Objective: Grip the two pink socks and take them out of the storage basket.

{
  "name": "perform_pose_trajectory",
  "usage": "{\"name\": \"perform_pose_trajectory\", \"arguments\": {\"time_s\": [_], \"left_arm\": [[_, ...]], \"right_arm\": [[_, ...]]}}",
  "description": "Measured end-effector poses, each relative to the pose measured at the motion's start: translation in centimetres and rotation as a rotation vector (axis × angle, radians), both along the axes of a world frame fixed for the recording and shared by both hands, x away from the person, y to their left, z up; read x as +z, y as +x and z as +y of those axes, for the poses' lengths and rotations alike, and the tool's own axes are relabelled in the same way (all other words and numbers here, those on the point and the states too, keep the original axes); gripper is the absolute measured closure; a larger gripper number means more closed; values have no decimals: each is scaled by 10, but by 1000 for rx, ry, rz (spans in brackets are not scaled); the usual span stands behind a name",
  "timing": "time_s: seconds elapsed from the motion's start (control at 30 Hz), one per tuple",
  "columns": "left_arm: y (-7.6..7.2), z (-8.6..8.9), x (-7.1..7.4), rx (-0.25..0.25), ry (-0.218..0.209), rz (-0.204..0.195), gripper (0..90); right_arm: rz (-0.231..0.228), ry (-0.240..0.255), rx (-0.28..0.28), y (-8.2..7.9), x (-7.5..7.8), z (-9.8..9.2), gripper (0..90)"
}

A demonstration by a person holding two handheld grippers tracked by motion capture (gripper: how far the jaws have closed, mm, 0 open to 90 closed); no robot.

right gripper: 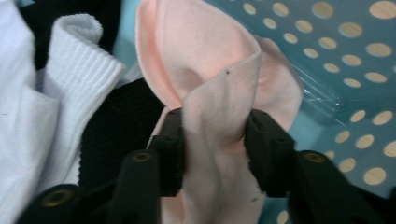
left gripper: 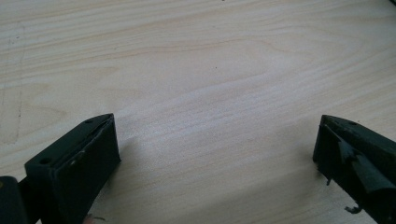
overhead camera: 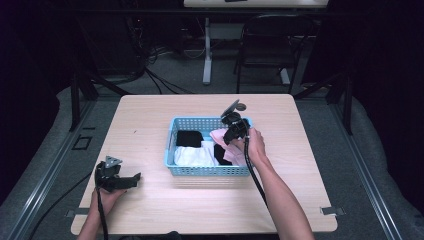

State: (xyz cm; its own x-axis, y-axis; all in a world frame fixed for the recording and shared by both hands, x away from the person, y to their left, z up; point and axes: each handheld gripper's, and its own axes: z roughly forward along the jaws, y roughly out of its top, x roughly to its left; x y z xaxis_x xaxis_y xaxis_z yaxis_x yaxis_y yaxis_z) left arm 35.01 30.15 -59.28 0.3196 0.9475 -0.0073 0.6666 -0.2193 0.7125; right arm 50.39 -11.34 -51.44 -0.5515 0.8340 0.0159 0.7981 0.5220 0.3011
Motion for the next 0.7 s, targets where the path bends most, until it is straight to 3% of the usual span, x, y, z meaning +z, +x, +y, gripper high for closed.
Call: {"name": "perform_pose_trajectory", "arguments": {"time_s": [0.2, 0.4, 0.7], "left_arm": [[0, 0, 0, -1, 0, 1, 4], [0, 0, 0, 0, 0, 0, 4], [0, 0, 0, 0, 0, 0, 4]], "right_arm": [[1, 21, -15, -1, -3, -4, 802], [-34, 62, -3, -9, 13, -9, 818], [-37, 113, 16, -18, 35, -18, 815]]}}
